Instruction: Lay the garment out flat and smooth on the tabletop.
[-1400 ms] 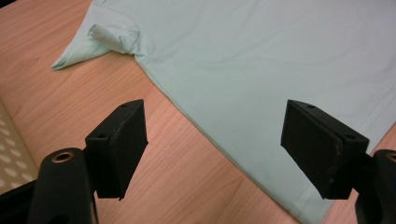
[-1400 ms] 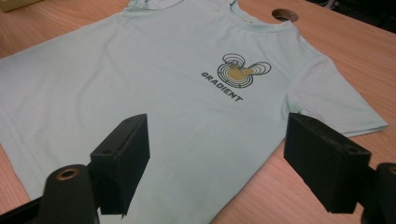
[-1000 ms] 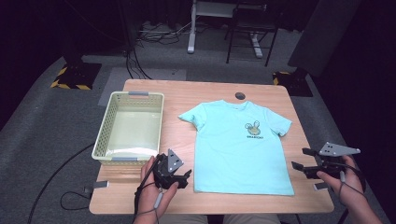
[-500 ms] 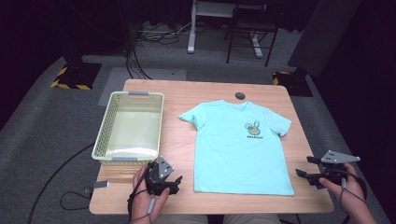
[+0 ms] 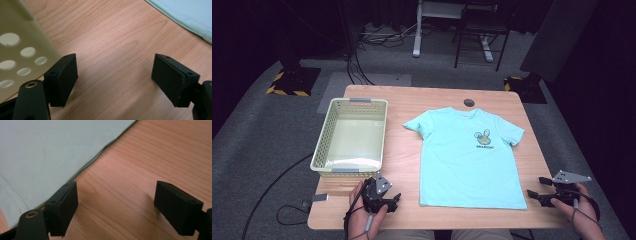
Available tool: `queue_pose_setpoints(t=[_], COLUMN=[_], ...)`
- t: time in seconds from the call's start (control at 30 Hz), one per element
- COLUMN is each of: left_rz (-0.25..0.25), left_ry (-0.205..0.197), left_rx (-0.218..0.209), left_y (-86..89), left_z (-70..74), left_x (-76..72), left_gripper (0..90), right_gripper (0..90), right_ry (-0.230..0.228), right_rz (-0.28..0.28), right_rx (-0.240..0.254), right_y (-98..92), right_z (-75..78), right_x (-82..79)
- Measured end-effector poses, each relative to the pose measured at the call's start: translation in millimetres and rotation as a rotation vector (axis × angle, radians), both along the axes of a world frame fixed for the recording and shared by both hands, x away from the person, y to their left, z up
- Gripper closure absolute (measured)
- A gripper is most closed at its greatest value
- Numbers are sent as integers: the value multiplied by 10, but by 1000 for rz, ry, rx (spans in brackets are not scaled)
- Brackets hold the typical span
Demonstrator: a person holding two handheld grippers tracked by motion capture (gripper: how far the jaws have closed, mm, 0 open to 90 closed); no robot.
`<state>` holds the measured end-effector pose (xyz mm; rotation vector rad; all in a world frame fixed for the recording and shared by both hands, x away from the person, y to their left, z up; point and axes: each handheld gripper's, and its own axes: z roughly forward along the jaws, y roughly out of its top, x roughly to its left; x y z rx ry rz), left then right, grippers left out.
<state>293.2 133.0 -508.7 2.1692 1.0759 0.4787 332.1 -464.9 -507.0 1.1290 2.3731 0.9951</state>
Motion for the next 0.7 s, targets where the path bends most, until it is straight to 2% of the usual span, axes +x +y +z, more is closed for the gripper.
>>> queue_pose_setpoints(t=[0.07,0.1,0.23,0.7], left_rz=[7,3,-12,-11], left_ry=[9,-3,-3,-2], left_rx=[-28,-41,-44,-44], left_y=[20,33,50,44], left_z=[-20,-39,-44,-46], left_x=[9,12,21,28], left_gripper=[191,188,168,159], right_gripper=[193,192,167,155], right_ry=[-19,-24,-41,-38], right_rz=[-7,-8,-11,-7], right_rx=[13,14,17,19], right_y=[-11,-19,-29,-27], right_z=[-22,-26,-46,-48], right_x=[-6,-5,-9,-7])
